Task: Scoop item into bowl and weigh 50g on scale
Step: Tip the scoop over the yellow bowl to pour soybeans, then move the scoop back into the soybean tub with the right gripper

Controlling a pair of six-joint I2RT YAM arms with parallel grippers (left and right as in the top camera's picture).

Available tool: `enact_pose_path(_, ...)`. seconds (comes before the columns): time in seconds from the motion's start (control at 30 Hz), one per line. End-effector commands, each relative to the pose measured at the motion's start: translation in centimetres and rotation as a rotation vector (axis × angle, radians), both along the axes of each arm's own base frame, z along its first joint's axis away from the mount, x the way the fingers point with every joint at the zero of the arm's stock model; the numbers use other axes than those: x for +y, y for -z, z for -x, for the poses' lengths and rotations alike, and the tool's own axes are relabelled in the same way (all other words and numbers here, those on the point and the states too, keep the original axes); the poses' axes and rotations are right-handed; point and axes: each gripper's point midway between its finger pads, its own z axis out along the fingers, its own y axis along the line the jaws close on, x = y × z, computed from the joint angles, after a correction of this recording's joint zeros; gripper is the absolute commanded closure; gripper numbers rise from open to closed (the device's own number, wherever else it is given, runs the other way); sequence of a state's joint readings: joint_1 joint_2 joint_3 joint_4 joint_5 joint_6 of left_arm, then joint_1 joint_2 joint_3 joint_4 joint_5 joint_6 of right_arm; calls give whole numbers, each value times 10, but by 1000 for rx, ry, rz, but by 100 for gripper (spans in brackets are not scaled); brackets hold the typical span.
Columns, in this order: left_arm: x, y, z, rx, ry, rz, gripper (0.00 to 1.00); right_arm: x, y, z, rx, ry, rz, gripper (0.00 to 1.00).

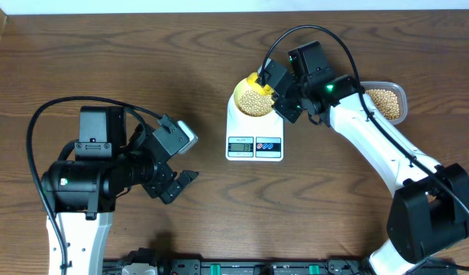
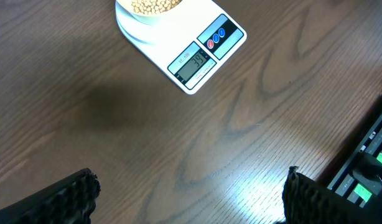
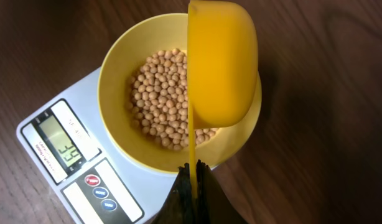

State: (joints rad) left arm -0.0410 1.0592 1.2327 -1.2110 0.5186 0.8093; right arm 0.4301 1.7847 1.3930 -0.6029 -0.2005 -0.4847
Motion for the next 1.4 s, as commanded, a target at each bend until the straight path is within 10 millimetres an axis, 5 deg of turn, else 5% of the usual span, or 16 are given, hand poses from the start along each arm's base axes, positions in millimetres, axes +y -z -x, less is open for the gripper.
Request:
enact_pose_path(0.0, -1, -1, 1, -2, 6, 10, 4, 2, -16, -7, -58, -9, 0, 99)
enact_pose_path(0.17, -1, -1, 1, -2, 6, 10, 4, 0, -41, -13, -126, 1, -33, 99)
enact_pose_path(0.27, -1, -1, 1, -2, 6, 10, 4, -19, -67, -17, -178, 43, -52, 99)
enact_pose_path(0.33, -1, -1, 1, -2, 6, 10, 4, -42, -78, -21, -197, 96, -44, 99)
enact_pose_path(0.47, -1, -1, 1, -2, 6, 10, 4, -124, -71, -30, -188, 318, 144, 99)
enact_pose_path(0.53, -1, -1, 1, -2, 6, 10, 4, -174, -62, -21, -152, 448, 318, 99)
enact_pose_path(0.67, -1, -1, 1, -2, 6, 10, 4, -219, -48, 9, -35, 524, 503, 99)
enact_pose_path(1.07, -1, -1, 1, -2, 6, 10, 4, -245, -33, 33, 63, 632, 570, 98)
enact_pose_path(1.37, -1, -1, 1, -2, 6, 10, 4, -267, 5, 39, 53, 685, 662, 99)
